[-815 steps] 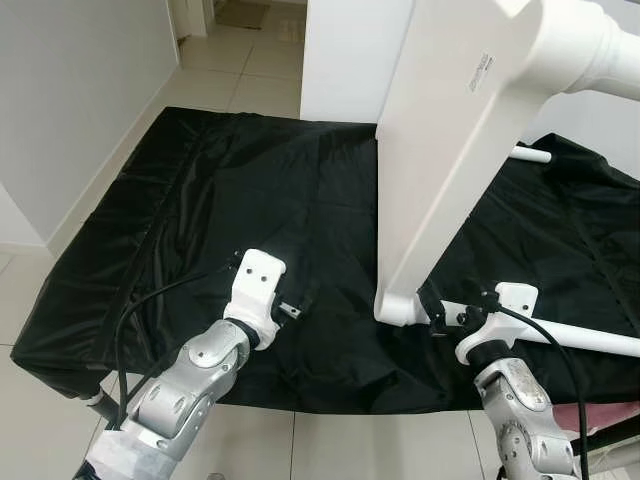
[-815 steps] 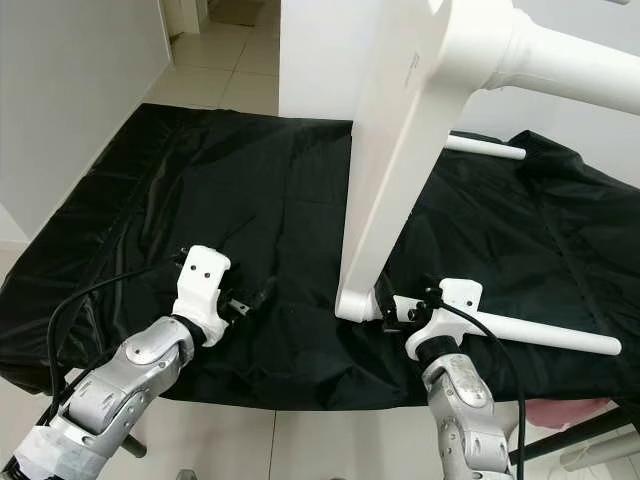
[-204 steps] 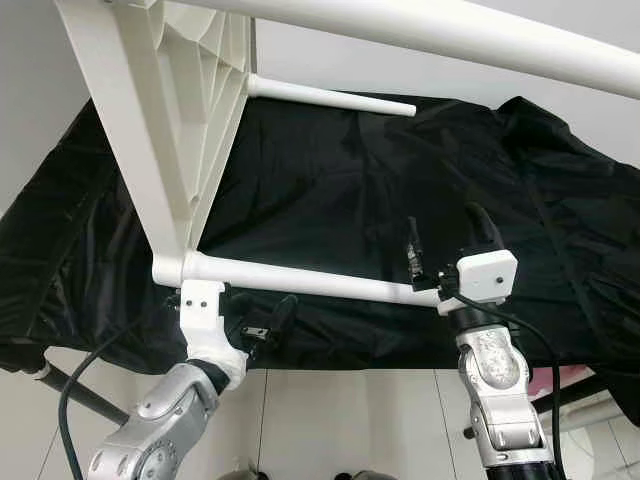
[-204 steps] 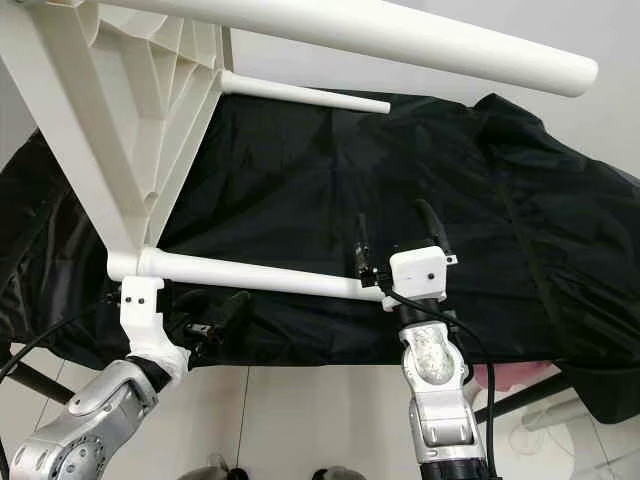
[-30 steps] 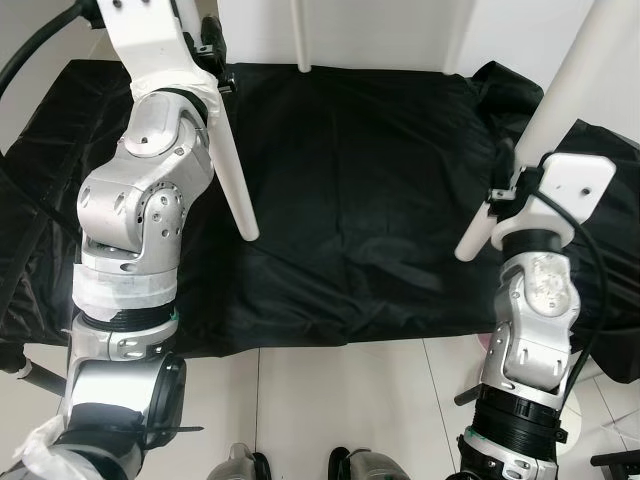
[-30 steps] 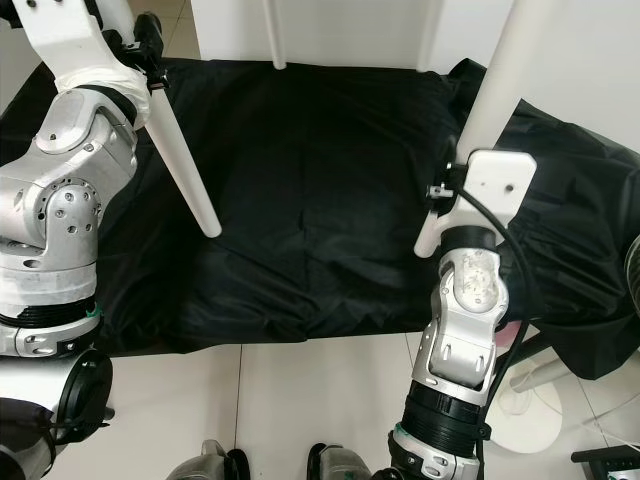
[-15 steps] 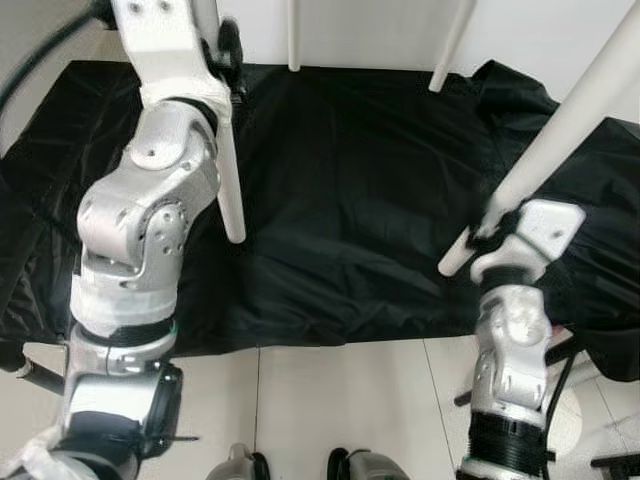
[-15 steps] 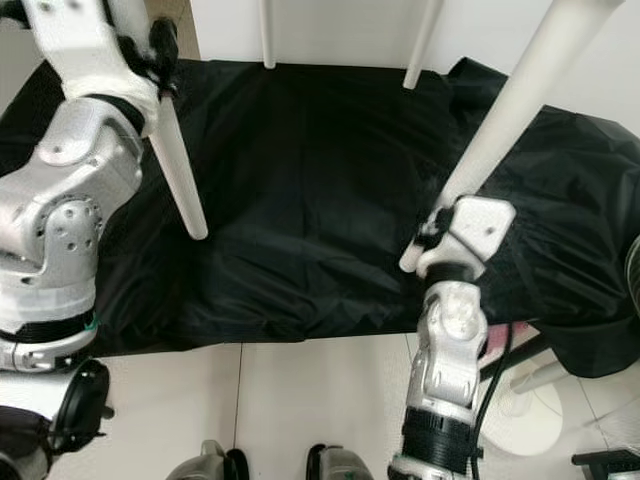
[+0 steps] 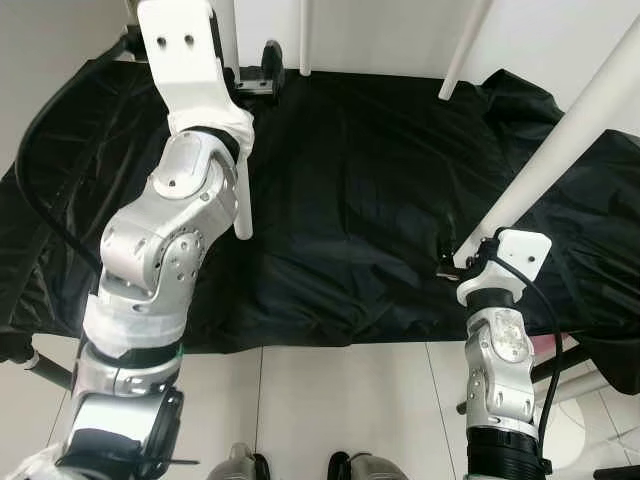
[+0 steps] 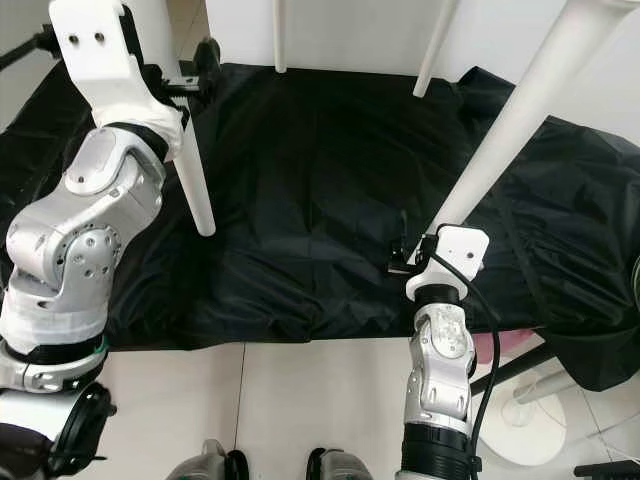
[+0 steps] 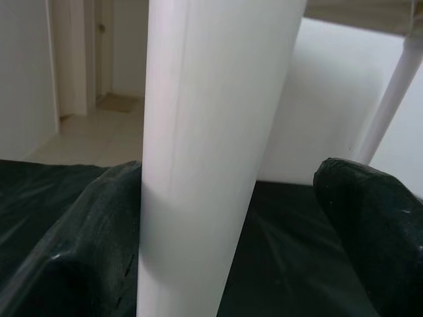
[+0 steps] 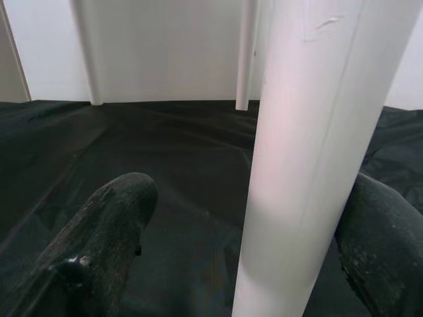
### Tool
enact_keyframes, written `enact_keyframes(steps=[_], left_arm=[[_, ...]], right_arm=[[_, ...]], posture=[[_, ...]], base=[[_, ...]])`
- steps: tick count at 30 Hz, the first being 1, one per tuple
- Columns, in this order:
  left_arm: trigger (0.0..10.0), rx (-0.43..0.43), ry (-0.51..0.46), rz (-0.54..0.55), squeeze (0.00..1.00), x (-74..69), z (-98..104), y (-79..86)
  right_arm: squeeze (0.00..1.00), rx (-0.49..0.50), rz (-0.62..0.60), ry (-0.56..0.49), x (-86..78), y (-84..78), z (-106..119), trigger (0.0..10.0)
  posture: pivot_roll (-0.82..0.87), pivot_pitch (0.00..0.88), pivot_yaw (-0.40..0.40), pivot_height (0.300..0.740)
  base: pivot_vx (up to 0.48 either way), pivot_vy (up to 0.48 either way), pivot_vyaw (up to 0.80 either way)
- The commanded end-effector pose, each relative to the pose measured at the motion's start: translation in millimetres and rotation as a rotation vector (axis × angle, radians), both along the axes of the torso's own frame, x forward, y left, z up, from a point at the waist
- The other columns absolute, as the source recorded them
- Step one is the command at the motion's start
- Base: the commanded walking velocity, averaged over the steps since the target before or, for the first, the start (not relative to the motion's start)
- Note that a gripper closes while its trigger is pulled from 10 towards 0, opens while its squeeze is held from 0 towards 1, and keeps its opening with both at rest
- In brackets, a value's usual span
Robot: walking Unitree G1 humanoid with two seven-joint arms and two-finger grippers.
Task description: Building children table
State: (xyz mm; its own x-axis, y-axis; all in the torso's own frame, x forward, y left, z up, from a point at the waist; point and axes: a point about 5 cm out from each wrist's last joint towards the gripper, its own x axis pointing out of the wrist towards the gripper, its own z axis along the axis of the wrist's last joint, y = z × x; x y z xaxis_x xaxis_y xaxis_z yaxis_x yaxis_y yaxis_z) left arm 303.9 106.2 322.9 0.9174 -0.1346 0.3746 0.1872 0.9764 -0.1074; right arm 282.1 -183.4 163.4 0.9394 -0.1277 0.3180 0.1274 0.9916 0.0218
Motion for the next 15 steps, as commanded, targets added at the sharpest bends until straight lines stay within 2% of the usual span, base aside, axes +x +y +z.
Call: enact_keyframes(steps=[1,6,9,14,15], left_arm=[[10.0,0.137,-0.051,-0.317,0.0,-13.7,-10.2,-17.7],[10.0,0.158,-0.041,-0.325,0.0,-17.7,-21.4,-15.4],[10.0,0.218,-0.002,-0.302,0.0,-26.5,-56.3,-7.6],[10.0,0.238,0.025,-0.299,0.0,-29.1,-72.1,-5.0],[10.0,0.241,0.052,-0.304,0.0,-29.7,-82.3,-3.6]], right_arm=[[0.0,0.034,0.006,0.024,-6.5,5.7,-12.7,10.0],[0.0,0.029,-0.025,0.026,-11.5,1.9,-16.2,10.0],[0.0,0.024,-0.091,0.044,-29.1,-5.7,-29.2,10.0],[0.0,0.007,-0.108,0.061,-36.2,-7.0,-35.7,10.0],[0.0,-0.001,-0.118,0.07,-40.2,-8.2,-39.3,10.0]], posture=[[0.05,0.084,-0.061,0.74],[0.06,0.083,-0.062,0.74],[0.04,0.082,-0.055,0.74],[0.03,0.082,-0.05,0.74],[0.03,0.083,-0.047,0.74]], base=[[0.0,0.0,0.0],[0.0,0.0,0.0],[0.0,0.0,0.0],[0.0,0.0,0.0],[0.0,0.0,0.0]])
